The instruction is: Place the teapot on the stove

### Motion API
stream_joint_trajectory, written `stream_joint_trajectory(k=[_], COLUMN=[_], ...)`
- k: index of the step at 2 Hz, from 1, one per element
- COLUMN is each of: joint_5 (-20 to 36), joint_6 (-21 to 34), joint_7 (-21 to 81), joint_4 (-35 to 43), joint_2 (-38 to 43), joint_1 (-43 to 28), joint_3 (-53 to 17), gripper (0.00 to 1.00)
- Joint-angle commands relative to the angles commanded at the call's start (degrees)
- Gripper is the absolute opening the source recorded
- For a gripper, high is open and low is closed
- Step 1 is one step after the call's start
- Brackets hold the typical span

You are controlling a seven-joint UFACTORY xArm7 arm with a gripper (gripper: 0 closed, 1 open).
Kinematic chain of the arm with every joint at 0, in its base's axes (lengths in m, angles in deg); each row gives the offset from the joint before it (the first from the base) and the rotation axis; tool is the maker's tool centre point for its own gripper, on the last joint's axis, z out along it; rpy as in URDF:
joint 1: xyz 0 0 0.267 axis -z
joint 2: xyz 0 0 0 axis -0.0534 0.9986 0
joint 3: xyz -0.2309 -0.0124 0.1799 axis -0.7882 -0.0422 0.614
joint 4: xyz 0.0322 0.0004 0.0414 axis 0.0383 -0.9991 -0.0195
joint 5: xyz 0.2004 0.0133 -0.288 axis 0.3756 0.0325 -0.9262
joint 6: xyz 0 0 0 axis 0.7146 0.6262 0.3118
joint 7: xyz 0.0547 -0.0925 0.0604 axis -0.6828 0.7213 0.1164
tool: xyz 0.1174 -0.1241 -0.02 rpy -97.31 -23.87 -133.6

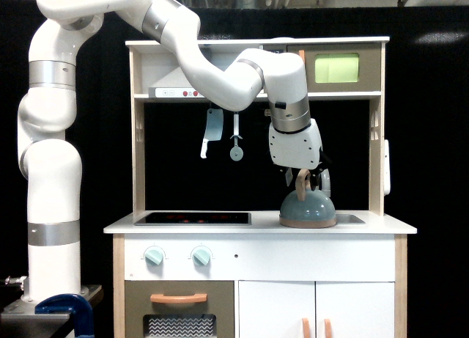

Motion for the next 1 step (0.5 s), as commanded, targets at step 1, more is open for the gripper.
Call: stream_joint_trajectory(k=[1], joint_5=[0.2], joint_6=[-1.4], joint_7=[-0.7], joint_4=[-0.8], joint_2=[-0.4], joint_1=[0.5], joint_3=[2.0], gripper=[0.0])
